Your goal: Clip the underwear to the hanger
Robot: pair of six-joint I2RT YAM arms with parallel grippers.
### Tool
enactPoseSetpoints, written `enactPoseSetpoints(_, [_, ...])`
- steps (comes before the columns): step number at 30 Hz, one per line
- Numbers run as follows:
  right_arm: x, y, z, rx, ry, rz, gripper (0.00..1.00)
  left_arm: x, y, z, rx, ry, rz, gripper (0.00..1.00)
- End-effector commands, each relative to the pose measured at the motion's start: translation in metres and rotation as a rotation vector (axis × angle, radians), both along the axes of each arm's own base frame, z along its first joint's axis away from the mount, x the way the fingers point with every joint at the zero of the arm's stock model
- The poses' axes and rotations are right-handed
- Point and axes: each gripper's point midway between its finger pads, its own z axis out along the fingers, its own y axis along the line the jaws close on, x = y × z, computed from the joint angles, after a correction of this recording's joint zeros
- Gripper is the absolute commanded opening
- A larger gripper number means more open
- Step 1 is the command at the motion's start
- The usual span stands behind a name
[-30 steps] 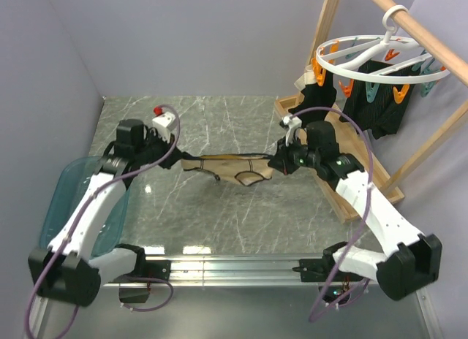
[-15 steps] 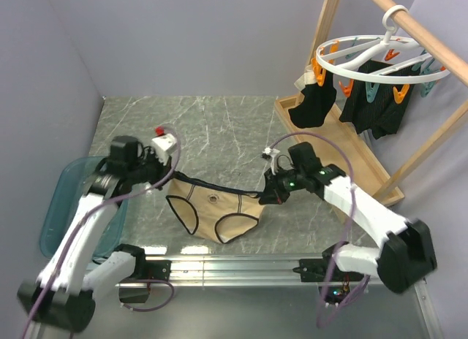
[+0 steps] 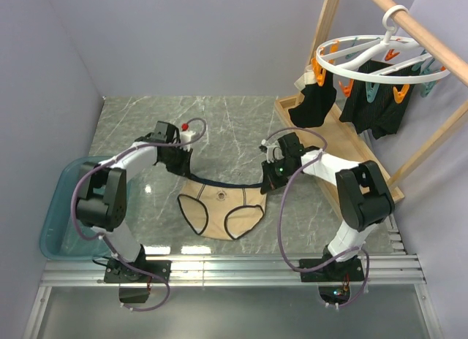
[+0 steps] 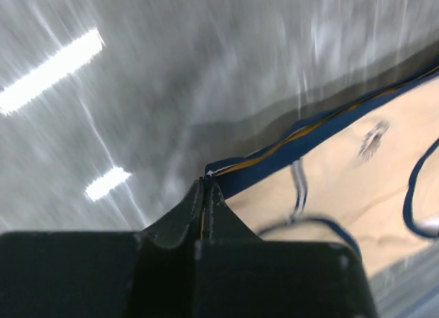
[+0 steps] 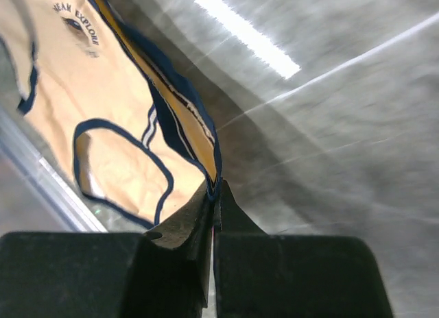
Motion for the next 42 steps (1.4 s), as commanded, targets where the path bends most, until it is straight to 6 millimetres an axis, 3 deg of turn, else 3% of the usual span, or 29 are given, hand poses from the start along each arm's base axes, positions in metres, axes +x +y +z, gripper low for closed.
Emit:
enactPoseSetpoints(1, [0.03, -0.009, -0.002, -0.055, -0.063, -0.032, 0.0, 0.057, -0.019, 0.02, -0.065, -0.127, 0.048, 0.01])
enactPoseSetpoints(4, [0.031, -0.019, -0.011, -0.097, -0.037, -0.042, 0.0, 0.07, -0.026, 0.016, -0.084, -0.121, 0.042, 0.06])
enactPoseSetpoints(7, [0.029, -0.025, -0.015, -0.136, -0.015, -0.046, 0.13, 0.078, -0.032, 0.017, -0.102, -0.14, 0.03, 0.22])
enactPoseSetpoints(8, [0.031, -0.026, -0.014, -0.141, -0.022, -0.052, 0.19, 0.08, -0.034, 0.02, -0.113, -0.152, 0.027, 0.33])
enactPoseSetpoints(9, [0.03, -0.027, -0.012, -0.142, -0.025, -0.055, 0.33, 0.081, -0.035, 0.026, -0.121, -0.168, 0.026, 0.38])
enactPoseSetpoints(10, [0.031, -0.027, -0.009, -0.139, -0.034, -0.066, 0.39, 0.082, -0.035, 0.032, -0.125, -0.182, 0.029, 0.43])
enactPoseSetpoints(11, [0.035, -0.027, 0.003, -0.124, -0.07, -0.072, 0.44, 0.082, -0.036, 0.039, -0.138, -0.193, 0.028, 0.53])
enactPoseSetpoints(12, [0.035, -0.028, 0.008, -0.121, -0.091, -0.076, 0.54, 0.083, -0.036, 0.056, -0.15, -0.232, 0.025, 0.57])
enactPoseSetpoints(13, [0.037, -0.029, 0.016, -0.118, -0.116, -0.077, 0.58, 0.084, -0.035, 0.067, -0.155, -0.257, 0.025, 0.62])
enactPoseSetpoints(19, [0.04, -0.033, 0.095, -0.056, -0.324, -0.087, 0.64, 0.074, -0.025, 0.164, -0.196, -0.468, 0.018, 0.96])
enactPoseSetpoints(20, [0.036, -0.034, 0.12, -0.033, -0.399, -0.091, 0.64, 0.071, -0.024, 0.176, -0.201, -0.5, 0.017, 0.99])
enactPoseSetpoints(21, [0.034, -0.037, 0.131, -0.028, -0.439, -0.099, 0.66, 0.063, -0.021, 0.202, -0.216, -0.565, 0.016, 0.99])
enactPoseSetpoints(24, [0.026, -0.051, 0.176, -0.016, -0.618, -0.157, 0.71, 0.047, -0.018, 0.249, -0.261, -0.681, 0.033, 0.99])
enactPoseSetpoints(26, [0.016, -0.063, 0.209, -0.006, -0.75, -0.214, 0.75, 0.037, -0.019, 0.269, -0.302, -0.724, 0.043, 0.99])
enactPoseSetpoints(28, [0.007, -0.072, 0.232, 0.004, -0.836, -0.239, 0.79, 0.027, -0.019, 0.304, -0.375, -0.829, 0.068, 0.99])
enactPoseSetpoints(29, [-0.002, -0.08, 0.254, 0.012, -0.914, -0.273, 0.88, 0.024, -0.019, 0.302, -0.407, -0.834, 0.097, 0.99])
enactPoseSetpoints(31, [-0.012, -0.087, 0.273, 0.026, -0.993, -0.296, 0.93, 0.013, -0.018, 0.335, -0.469, -0.977, 0.081, 0.99])
enactPoseSetpoints(32, [-0.022, -0.093, 0.29, 0.046, -1.051, -0.318, 0.95, 0.008, -0.023, 0.332, -0.495, -0.981, 0.052, 0.99])
enactPoseSetpoints(35, [-0.033, -0.108, 0.323, 0.082, -1.144, -0.425, 0.98, 0.008, -0.044, 0.35, -0.578, -1.02, 0.011, 0.97])
enactPoseSetpoints(37, [-0.034, -0.117, 0.337, 0.109, -1.134, -0.533, 0.96, 0.02, -0.061, 0.343, -0.592, -0.997, 0.001, 0.95])
enactPoseSetpoints(38, [-0.034, -0.12, 0.353, 0.131, -1.138, -0.576, 0.95, 0.017, -0.077, 0.354, -0.641, -1.045, -0.036, 0.95])
enactPoseSetpoints(40, [-0.035, -0.123, 0.365, 0.165, -1.112, -0.637, 0.92, 0.025, -0.097, 0.351, -0.663, -1.066, -0.058, 0.95])
enactPoseSetpoints(41, [-0.038, -0.123, 0.381, 0.203, -1.139, -0.654, 0.91, 0.021, -0.115, 0.359, -0.681, -1.095, -0.105, 0.93])
enactPoseSetpoints(42, [-0.04, -0.123, 0.389, 0.246, -1.134, -0.68, 0.91, 0.03, -0.131, 0.353, -0.687, -1.101, -0.125, 0.93])
